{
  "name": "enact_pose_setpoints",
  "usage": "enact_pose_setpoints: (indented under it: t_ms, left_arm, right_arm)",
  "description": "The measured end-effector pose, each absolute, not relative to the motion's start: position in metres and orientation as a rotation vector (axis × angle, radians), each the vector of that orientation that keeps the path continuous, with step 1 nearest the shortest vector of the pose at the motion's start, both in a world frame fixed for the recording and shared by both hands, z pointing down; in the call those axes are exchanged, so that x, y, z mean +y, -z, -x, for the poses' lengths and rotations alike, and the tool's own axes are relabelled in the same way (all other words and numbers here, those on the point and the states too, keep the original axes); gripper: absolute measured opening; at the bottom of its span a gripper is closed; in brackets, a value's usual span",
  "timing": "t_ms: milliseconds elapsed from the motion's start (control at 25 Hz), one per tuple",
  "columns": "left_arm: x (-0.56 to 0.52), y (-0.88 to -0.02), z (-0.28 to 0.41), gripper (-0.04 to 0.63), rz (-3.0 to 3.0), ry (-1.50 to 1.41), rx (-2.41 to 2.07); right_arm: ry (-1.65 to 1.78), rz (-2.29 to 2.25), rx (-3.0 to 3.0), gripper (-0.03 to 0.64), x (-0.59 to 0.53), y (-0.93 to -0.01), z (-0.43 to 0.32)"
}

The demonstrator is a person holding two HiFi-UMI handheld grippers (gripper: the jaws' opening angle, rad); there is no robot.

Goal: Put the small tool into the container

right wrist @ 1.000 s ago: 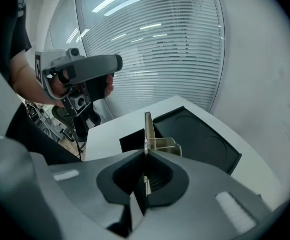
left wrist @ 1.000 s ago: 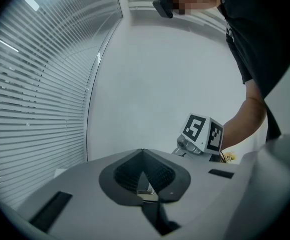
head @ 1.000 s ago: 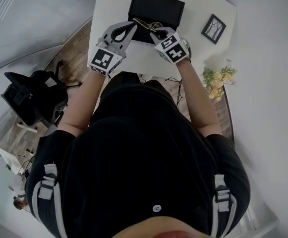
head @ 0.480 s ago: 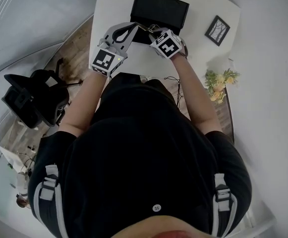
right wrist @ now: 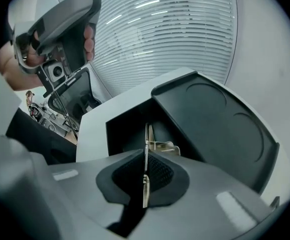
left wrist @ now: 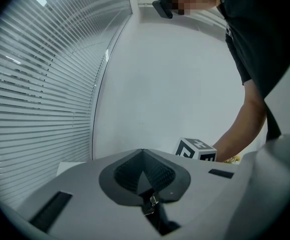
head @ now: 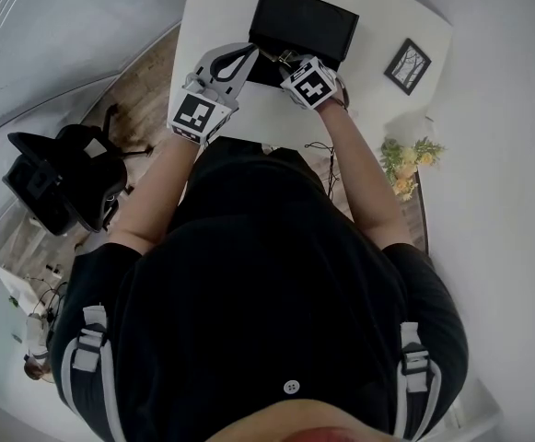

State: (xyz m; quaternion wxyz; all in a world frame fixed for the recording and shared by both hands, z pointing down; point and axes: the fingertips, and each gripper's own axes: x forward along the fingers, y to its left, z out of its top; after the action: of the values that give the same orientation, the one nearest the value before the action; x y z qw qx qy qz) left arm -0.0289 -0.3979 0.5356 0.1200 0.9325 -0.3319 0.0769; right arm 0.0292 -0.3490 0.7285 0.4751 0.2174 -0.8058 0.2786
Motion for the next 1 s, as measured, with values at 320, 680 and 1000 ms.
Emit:
enact_pose_setpoints:
  t_ms: [320,680,1000]
  left_arm:
    - [-0.4,-0.533,0.028,0.009,-2.725,-0.224,-0.977]
    - [-0.397,-0.524,0.025,0.009,-2.736,-0.225,-0.984]
    - [-0.389,-0.5,0.017,0.009,-2.764,-0.232,-0.988]
  right_arm:
    - [-0.677,-0.544,-1.978,0.054,-0.355,-0.726,-0.029]
    - [-0.611,-0.645,-2.02,0.118,-0.374,-0.694,-0.041]
    - [-0.554,-0.844,-2.195,0.06,-0.382,-0.618,-0.059]
